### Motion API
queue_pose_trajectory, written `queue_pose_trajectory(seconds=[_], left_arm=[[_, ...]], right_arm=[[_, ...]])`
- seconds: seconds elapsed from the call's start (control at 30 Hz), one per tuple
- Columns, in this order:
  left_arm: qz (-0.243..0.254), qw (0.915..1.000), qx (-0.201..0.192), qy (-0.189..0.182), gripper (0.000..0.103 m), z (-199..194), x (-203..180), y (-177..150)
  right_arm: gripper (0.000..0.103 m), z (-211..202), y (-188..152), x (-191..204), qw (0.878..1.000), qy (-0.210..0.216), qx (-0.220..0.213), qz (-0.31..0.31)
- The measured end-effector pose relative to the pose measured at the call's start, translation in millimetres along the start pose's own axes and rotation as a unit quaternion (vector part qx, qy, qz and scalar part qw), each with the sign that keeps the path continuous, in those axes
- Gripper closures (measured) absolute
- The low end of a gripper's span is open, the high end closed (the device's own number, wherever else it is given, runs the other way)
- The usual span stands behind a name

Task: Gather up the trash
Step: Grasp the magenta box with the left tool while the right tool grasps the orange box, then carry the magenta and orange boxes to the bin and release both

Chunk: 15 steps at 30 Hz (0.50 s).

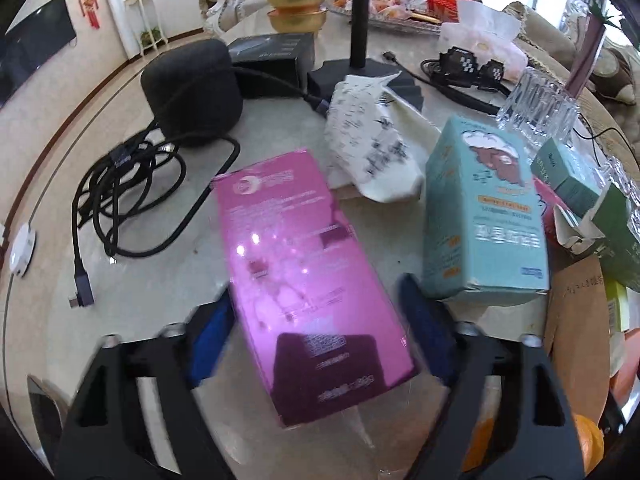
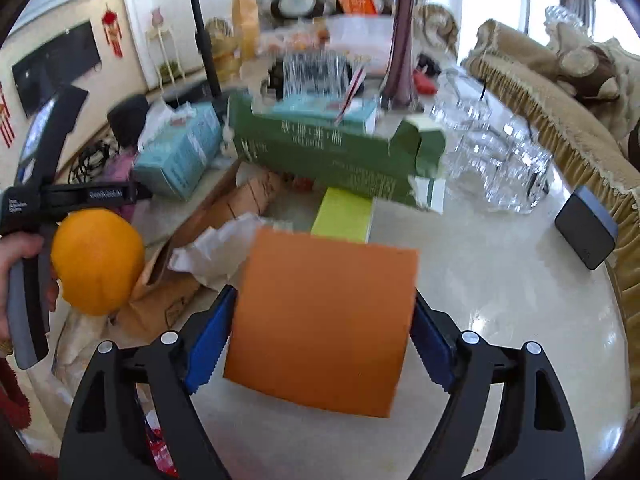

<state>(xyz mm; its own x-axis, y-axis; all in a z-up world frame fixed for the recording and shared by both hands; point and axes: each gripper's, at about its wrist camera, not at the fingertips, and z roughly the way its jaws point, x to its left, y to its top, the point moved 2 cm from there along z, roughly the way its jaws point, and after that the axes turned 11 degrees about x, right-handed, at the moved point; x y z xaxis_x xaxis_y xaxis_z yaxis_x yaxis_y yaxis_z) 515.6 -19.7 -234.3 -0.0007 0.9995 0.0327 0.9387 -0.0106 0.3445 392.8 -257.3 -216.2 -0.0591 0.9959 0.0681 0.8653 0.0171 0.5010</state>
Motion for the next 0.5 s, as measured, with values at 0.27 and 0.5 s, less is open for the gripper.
queue_pose_trajectory(seconds=[0.27,0.5], left_arm=[[0.011,0.9999,-0.008,-0.007,0.045,-3,-4,-3],[-0.018,0.9983,-0.039,-0.039,0.046,-19,23,-14]], right_arm=[[0.032,-5,0,-9,0.999,0.029,0.009,0.028],[0.034,-31,-3,-12,0.999,0.030,-0.020,0.021]])
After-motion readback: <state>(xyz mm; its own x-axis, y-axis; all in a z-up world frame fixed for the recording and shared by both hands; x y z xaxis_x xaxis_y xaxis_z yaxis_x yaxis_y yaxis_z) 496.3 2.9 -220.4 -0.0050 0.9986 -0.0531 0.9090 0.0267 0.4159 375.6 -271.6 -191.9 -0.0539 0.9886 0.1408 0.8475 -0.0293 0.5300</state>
